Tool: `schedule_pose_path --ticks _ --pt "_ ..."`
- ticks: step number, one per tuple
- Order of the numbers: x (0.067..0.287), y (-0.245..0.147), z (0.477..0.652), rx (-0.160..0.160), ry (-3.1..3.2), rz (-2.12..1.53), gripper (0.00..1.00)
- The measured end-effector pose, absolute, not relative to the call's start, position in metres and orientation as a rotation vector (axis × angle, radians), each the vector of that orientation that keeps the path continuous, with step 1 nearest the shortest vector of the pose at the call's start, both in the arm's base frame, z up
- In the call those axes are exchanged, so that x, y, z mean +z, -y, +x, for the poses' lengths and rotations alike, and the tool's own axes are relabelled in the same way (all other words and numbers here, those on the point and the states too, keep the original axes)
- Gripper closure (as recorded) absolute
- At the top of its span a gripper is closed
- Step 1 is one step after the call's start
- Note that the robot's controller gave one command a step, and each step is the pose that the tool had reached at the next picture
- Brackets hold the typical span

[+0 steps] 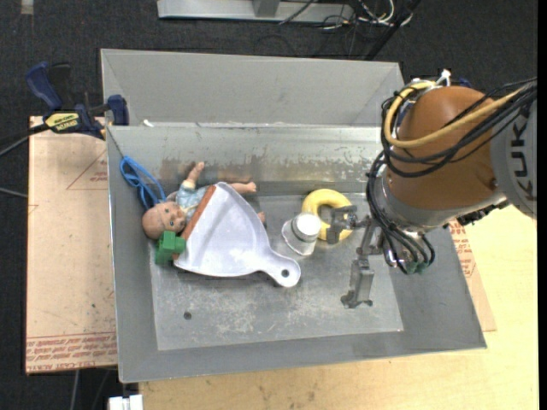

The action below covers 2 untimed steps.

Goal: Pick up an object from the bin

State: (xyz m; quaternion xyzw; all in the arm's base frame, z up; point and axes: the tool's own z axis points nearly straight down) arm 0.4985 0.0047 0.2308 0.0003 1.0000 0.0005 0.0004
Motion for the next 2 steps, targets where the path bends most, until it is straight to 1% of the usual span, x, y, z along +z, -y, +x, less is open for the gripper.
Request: schedule_pose_path --ticks 1,2 --pt "0.232 -0.005 0.498 0.001 -3.142 0.0 0.0" --pt "0.274 -0.015 0.507 0.003 -3.133 -0.208 0.0"
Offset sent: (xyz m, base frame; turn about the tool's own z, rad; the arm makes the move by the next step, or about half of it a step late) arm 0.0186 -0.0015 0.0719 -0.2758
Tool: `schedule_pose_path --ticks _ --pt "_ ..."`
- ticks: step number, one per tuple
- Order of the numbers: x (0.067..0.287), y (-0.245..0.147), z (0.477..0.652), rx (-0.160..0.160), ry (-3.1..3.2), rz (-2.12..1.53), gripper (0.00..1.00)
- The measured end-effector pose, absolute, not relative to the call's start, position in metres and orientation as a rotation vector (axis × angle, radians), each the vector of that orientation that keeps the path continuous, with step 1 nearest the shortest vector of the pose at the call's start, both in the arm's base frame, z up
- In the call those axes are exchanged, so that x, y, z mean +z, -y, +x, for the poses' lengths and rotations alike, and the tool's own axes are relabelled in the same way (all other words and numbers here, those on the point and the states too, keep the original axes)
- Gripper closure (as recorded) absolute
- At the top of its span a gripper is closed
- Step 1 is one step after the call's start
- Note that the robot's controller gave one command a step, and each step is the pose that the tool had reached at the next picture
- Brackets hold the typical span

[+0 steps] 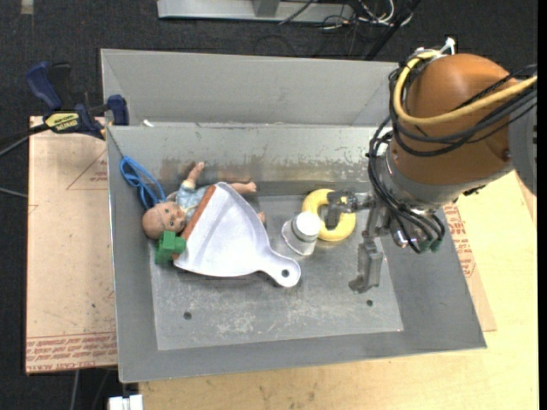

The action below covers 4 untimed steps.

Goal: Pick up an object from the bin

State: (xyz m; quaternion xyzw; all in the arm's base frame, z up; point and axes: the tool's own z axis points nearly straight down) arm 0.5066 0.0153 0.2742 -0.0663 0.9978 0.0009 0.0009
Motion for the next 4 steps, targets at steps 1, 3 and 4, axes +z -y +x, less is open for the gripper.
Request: schedule_pose_path --ticks 1,3,4 --pt "0.248 -0.024 0.516 -0.002 -3.099 -0.414 0.0" --pt "0.183 -0.089 0.512 0.005 -3.117 -0.362 0.0" --pt "0.157 -0.095 0.518 0.003 -3.1 -0.428 0.0"
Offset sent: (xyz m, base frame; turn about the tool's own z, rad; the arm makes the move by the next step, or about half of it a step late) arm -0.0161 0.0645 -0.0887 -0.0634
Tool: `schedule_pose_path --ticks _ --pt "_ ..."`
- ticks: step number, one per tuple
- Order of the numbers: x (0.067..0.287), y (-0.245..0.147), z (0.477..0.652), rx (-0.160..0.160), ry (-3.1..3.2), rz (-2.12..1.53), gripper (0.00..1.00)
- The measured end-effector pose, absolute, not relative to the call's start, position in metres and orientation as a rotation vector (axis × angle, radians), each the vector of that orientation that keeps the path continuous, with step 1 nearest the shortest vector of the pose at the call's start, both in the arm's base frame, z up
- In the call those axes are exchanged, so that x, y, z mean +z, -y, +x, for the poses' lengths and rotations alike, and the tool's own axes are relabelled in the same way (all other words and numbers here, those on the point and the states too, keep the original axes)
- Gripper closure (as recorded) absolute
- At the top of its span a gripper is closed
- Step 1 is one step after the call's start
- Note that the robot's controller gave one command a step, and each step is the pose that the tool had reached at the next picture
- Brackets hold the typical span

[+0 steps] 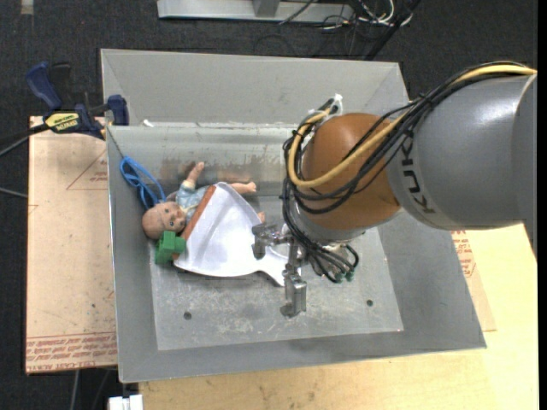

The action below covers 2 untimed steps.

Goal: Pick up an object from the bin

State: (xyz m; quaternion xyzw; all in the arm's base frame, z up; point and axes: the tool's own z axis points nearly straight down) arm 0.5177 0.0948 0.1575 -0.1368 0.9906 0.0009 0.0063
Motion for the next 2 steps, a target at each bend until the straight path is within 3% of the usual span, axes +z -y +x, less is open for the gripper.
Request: schedule_pose_path --ticks 1,2 --pt "0.14 -0.117 0.528 0.006 -3.123 -0.283 0.0" --pt "0.134 -0.115 0.545 0.006 -3.109 -0.358 0.0"
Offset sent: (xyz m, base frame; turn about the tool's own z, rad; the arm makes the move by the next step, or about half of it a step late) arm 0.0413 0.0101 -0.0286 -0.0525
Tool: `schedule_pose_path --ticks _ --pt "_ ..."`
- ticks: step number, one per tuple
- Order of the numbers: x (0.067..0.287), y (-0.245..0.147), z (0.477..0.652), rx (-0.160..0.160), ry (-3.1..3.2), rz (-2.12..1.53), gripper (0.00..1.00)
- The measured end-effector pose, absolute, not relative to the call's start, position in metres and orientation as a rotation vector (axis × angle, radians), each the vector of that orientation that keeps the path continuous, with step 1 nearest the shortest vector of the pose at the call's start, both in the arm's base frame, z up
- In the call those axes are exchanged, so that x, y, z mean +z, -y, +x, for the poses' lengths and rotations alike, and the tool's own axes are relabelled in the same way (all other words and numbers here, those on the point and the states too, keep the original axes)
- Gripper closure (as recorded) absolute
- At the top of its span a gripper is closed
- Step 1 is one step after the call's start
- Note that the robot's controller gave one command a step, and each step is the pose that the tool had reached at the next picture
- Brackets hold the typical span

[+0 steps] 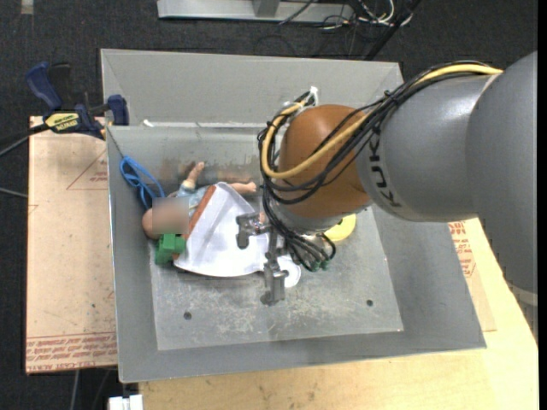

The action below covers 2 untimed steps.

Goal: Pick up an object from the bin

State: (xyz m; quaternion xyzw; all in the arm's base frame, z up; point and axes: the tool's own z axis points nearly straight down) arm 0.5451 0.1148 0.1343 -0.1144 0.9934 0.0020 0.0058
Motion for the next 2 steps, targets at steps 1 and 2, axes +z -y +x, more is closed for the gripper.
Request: schedule_pose_path --ticks 1,2 --pt "0.108 -0.1112 0.5559 0.007 -3.099 -0.47 1.0" --pt "0.108 -0.1112 0.556 0.008 -3.099 -0.468 0.0"
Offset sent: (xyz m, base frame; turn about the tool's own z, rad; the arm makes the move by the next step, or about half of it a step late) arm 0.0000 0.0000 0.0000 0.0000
